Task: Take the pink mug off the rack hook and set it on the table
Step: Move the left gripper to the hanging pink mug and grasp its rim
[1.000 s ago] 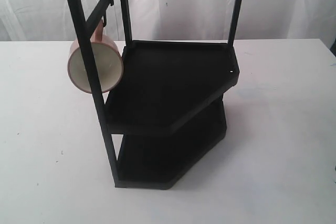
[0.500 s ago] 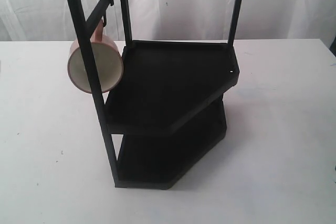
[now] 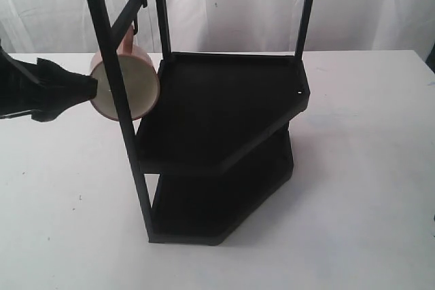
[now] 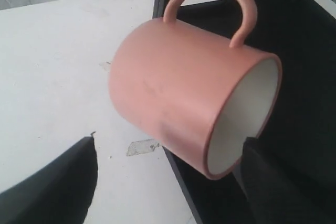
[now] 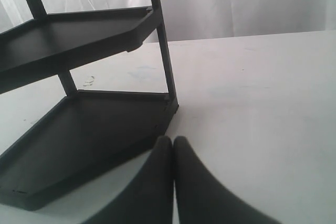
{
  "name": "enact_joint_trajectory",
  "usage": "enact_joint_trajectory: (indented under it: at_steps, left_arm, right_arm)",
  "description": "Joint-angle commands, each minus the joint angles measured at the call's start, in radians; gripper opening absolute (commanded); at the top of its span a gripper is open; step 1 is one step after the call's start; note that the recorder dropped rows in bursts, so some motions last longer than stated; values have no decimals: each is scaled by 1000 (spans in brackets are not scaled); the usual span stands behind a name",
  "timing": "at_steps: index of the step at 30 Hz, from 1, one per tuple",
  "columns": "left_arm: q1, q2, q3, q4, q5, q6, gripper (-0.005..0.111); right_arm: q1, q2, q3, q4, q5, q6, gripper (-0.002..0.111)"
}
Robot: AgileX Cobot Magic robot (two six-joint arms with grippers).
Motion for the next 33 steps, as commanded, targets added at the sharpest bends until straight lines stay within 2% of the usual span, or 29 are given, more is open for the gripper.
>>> enact_joint_trajectory:
  at_steps: [1,5,12,22,26,33]
  left_arm:
    - [-68,38,6,-21,-33,21,77]
    - [-95,72,6,-18,-95,21,77]
    - [-95,122,6,-18,-183,21,76]
    - [-95,135,6,-18,-276,4,56]
    - [-95,135,6,-18,-337,-34,58]
    - [-95,169,6,-18,-367,-34,63]
  right_arm:
    - [-7,-6,5,-10,1,-5,0]
    - [-7,-6,5,-10,1,-5,0]
    - [-7,-6,5,-10,1,-5,0]
    - [-7,-6,5,-10,1,-5,0]
    - [-7,-6,5,-10,1,-5,0]
    - [-7,-6,5,-10,1,-5,0]
